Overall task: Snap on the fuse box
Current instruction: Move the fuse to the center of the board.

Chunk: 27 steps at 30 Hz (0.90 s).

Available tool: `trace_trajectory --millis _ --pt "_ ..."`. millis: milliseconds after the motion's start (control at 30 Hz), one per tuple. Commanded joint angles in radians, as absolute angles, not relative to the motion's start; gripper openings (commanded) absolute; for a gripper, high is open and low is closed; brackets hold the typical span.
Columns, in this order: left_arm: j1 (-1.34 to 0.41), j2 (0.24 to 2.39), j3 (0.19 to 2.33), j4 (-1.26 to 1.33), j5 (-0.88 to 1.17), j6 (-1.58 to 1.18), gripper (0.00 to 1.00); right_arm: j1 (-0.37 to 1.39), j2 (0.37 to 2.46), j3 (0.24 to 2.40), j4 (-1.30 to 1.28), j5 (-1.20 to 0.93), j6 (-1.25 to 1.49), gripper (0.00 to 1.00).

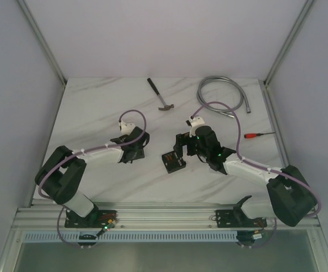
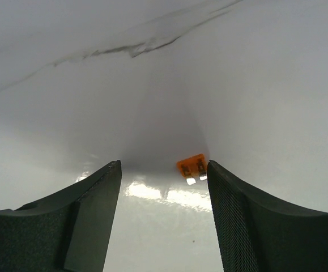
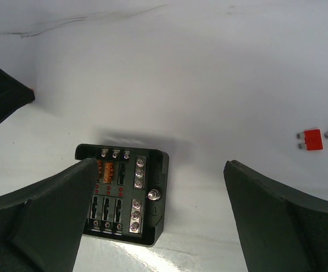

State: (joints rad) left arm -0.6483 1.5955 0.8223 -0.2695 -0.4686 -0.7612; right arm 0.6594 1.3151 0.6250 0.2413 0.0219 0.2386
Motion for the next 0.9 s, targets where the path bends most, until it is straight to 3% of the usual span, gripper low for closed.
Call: trace_trajectory --millis 0,333,500,867 --pt "-0.652 1.563 0.774 -0.381 -0.464 -0.767 0.72 0.665 1.301 0.624 0.255 0.011 0.233 1.0" --pt "-0.652 1.509 0.754 -0.313 -0.458 -0.788 0.68 0.666 1.301 0.621 0.261 0.008 0.233 1.0" --pt "-0.652 1.497 0.715 -0.134 -0.431 -0.677 0.61 0.667 1.309 0.623 0.266 0.001 0.233 1.0" --pt "-0.652 1.524 0.67 -0.034 -0.397 -0.511 0.52 0.668 1.316 0.62 0.274 -0.008 0.225 1.0"
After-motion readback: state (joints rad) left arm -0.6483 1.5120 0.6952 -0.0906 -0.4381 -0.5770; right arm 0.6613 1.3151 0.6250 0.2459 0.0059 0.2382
